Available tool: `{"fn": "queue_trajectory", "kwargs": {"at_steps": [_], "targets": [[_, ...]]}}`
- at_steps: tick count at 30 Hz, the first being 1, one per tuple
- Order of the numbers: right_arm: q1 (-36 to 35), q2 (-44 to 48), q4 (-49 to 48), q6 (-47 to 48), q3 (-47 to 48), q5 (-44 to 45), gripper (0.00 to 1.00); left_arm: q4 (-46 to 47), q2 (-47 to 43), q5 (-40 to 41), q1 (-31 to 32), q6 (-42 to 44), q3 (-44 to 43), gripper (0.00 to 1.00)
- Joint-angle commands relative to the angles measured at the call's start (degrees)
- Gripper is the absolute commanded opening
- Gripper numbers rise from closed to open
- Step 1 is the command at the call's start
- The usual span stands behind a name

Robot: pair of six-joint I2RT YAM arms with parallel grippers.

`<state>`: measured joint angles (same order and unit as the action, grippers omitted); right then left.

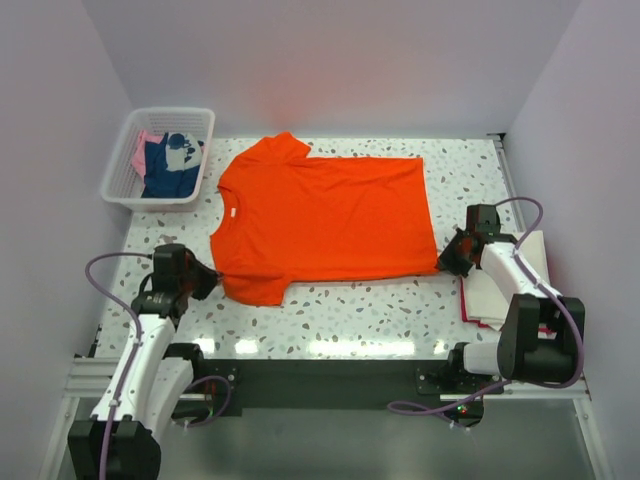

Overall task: Fold and stack the t-shirts
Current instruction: Fold the tshirt

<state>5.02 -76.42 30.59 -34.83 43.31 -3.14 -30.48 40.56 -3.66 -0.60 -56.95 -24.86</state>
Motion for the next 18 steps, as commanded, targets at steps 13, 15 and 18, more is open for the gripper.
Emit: {"fn": "queue_trajectory", "kwargs": {"at_steps": [13,15,18], "targets": [[0.4,-11.7,-6.5,2.7,11.9,-4.4,0.00,19.8,27.0,-4.4,0.1,4.8,-14.6,0.00],[0.5,-13.1,-6.8,2.6,12.9,-4.4,0.00,20.5,29.8,-4.2,0.1,4.9,-15.9,0.00],[0.5,-15.7,-7.1,2.2,15.0,-4.7,0.00,21.2,33.6,-4.0,0.1,5.2,-18.4,0.00]]}}
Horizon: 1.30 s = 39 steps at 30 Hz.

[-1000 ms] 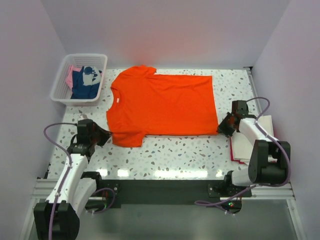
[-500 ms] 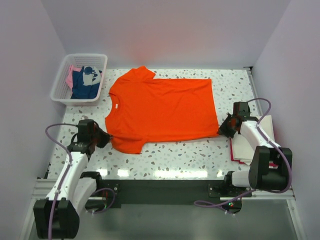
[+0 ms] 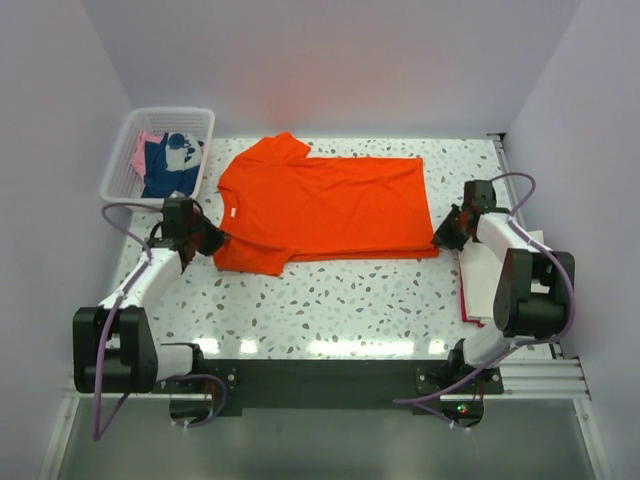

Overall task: Fold and stack the t-shirts
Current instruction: Fold the tshirt

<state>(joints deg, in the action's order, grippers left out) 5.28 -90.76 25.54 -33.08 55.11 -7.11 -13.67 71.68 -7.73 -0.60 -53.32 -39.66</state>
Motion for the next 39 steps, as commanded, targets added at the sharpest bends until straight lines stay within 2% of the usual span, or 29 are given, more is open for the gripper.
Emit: {"fn": "queue_trajectory", "kwargs": {"at_steps": [1,19,39], "targets": [[0.2,-2.6,-2.3,0.4,4.0,-1.1,0.00,4.3,3.4,0.2,0.1,1.6,-4.7,0.00],[0.3,-8.4,-3.5,-1.0,8.9,-1.0,0.00,5.5,13.3,-0.5,0.2,1.8,-14.9,0.00],[1.7,-13.8,-6.1,-3.2,13.7,-3.4,0.00,6.7,21.7,-2.5,-0.1,1.5,-21.7,0.00]]}}
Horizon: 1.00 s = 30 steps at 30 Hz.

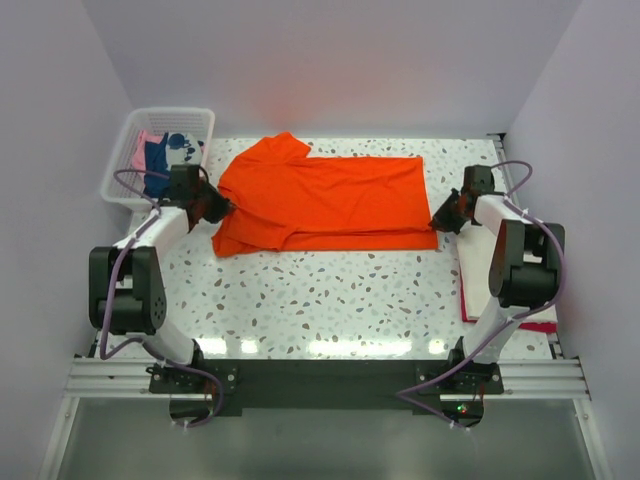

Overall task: Fold and stack the t-shirts
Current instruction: Fold the tshirt

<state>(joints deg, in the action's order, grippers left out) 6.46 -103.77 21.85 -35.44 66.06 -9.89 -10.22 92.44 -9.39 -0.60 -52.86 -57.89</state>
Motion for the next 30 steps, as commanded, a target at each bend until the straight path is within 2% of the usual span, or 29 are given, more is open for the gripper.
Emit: {"fn": "queue_trajectory", "kwargs": {"at_steps": [1,16,18,20,21,22,23,24,26,30], "targets": [[0.6,-0.9,-2.5,-0.9,2.9,-0.7,0.00,3.4,1.8,-1.0,-0.1,1.0,-4.0,0.00],[0.7,-4.1,-2.9,-2.0,5.6,-1.8,0.00,4.3,7.2,-3.2,-0.2,1.1,-8.6,0.00],[0.9,-4.3,-3.0,-2.0,5.9,-2.4,0.07,4.9,8.3,-4.0,-0.1,1.3,-9.6,0.00],[1.0,-4.3,-2.4,-1.7,6.6,-2.6,0.23,4.9,9.5,-5.3,-0.3,2.5,-11.0,0.01],[1.2,-4.1,-2.2,-1.5,7.8,-2.9,0.42,5.0,9.9,-5.9,-0.5,3.0,-12.5,0.08],[1.2,-4.0,-0.9,-0.8,8.5,-2.9,0.50,5.6,10.4,-7.0,-0.7,4.5,-13.5,0.16],[1.2,-3.6,0.0,-0.3,9.1,-3.0,0.55,3.2,10.6,-7.2,-0.8,5.1,-14.5,0.34],[1.2,-2.7,0.6,0.1,10.0,-3.2,0.67,2.1,10.2,-6.7,-1.0,5.9,-15.9,0.42],[0.9,-1.0,3.0,1.2,10.4,-1.3,0.72,0.6,7.3,-4.2,-1.0,7.7,-15.2,0.56],[0.3,5.3,4.3,1.4,4.5,1.4,0.69,-4.2,0.5,2.0,-1.0,7.3,-8.8,0.59]]}}
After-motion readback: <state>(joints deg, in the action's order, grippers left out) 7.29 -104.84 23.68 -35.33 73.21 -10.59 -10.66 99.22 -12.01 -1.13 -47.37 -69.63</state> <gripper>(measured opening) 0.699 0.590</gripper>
